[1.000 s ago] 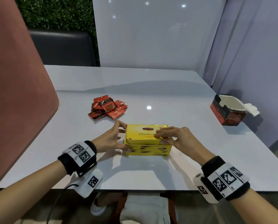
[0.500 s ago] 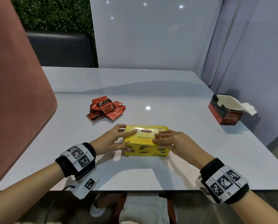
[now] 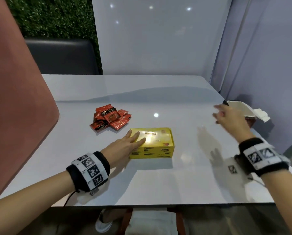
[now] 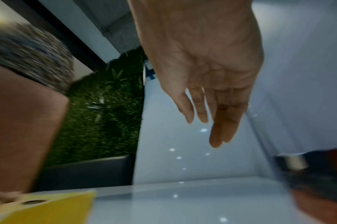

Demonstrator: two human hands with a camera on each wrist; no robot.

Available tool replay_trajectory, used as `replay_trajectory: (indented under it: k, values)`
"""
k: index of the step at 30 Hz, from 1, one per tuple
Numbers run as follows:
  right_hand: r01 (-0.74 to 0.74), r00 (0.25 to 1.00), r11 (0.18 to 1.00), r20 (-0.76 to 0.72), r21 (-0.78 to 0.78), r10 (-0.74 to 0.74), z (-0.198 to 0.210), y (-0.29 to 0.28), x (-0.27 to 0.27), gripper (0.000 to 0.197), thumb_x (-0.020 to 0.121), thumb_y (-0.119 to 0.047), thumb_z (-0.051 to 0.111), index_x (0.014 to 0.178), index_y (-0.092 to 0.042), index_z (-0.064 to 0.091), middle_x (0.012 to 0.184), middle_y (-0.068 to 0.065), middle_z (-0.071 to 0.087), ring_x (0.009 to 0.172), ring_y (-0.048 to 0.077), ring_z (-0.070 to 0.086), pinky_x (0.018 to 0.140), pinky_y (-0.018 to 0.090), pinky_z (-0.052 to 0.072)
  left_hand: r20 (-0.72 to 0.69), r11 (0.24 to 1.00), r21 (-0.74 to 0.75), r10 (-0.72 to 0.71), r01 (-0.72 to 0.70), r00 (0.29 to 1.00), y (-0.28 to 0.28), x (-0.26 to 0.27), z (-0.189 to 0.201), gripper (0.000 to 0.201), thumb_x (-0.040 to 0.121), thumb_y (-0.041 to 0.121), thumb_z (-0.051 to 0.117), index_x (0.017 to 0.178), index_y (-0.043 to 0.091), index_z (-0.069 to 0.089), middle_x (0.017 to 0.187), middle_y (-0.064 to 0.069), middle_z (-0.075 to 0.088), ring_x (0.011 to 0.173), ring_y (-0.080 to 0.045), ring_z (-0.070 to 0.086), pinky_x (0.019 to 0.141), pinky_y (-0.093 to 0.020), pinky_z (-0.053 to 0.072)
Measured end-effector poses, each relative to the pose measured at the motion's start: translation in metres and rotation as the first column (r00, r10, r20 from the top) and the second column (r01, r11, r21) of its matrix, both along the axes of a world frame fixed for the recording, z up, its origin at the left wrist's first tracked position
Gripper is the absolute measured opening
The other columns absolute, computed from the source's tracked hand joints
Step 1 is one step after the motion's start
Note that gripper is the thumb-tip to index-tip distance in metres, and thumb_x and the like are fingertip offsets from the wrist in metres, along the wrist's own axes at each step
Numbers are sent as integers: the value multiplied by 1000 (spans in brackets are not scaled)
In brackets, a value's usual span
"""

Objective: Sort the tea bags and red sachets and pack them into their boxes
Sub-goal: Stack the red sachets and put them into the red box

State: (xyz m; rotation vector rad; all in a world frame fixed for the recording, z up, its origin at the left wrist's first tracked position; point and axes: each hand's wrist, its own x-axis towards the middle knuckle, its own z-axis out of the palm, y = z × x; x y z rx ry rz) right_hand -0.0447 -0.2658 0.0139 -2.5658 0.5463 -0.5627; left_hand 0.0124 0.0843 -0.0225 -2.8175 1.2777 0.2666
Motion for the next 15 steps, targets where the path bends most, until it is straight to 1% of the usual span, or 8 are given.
replay_trajectory:
  k: [2, 3, 4, 5, 7, 10, 12, 15]
  values:
    - [108, 987, 983, -107, -146, -124, 3, -38, 10, 19, 80, -13, 54, 94, -6, 63, 88, 20, 66, 86, 37, 62, 77, 40, 49, -23, 1000, -25, 19, -20, 1000, -8, 17, -2, 57, 100, 6, 31, 149, 26, 10, 158, -7, 1, 146, -29, -4, 113, -42, 24]
    - [119, 975, 971, -158, -209, -153, 1, -53, 15, 17, 76, -16, 51, 89, -8, 60, 86, 18, 66, 82, 35, 61, 75, 40, 50, -34, 999, -30, 24, -25, 999, -14, 28, -4, 55, 100, 12, 32, 149, 26, 11, 158, -8, 2, 146, -30, -2, 115, -42, 19]
    - [115, 966, 964, -198, -240, -165, -4, -65, 18, 19, 74, -20, 49, 88, -11, 59, 87, 16, 66, 82, 34, 61, 76, 42, 51, -44, 999, -28, 26, -27, 999, -20, 38, -5, 54, 100, 15, 34, 149, 25, 13, 158, -9, 5, 145, -32, 0, 116, -43, 16]
    - [117, 956, 963, -235, -242, -175, -8, -70, 18, 22, 76, -23, 50, 92, -12, 60, 91, 15, 66, 85, 34, 60, 79, 42, 51, -47, 999, -27, 25, -26, 999, -27, 49, -5, 52, 100, 17, 34, 148, 24, 15, 157, -11, 7, 145, -34, 2, 117, -44, 15]
    - [175, 918, 957, -312, -233, -244, -21, -77, 16, 27, 84, -23, 54, 105, -7, 62, 102, 17, 63, 98, 36, 57, 86, 43, 49, -48, 999, -18, 34, -35, 998, -42, 72, -4, 50, 100, 16, 33, 148, 23, 20, 157, -12, 9, 144, -36, 6, 117, -46, 14]
    - [236, 885, 939, -345, -250, -314, -27, -77, 11, 26, 88, -20, 57, 109, -5, 61, 107, 18, 61, 104, 37, 55, 90, 44, 48, -40, 998, -22, 62, -63, 997, -66, 108, 0, 47, 101, 15, 33, 146, 23, 26, 156, -10, 14, 144, -36, 11, 117, -47, 16]
    - [198, 886, 949, -369, -246, -281, -19, -67, 4, 21, 88, -21, 59, 105, -11, 61, 101, 14, 61, 100, 34, 58, 88, 42, 48, -27, 994, -59, 91, -93, 995, -81, 130, 1, 45, 101, 14, 33, 145, 23, 31, 156, -9, 19, 143, -36, 15, 116, -44, 18]
    - [16, 867, 958, -473, -285, -156, -8, -37, -20, 5, 88, -24, 56, 92, -23, 59, 92, 4, 61, 86, 26, 62, 78, 35, 51, -55, 983, -125, 125, -131, 991, -99, 155, 2, 43, 100, 13, 35, 142, 22, 38, 154, -11, 26, 143, -32, 18, 115, -37, 21]
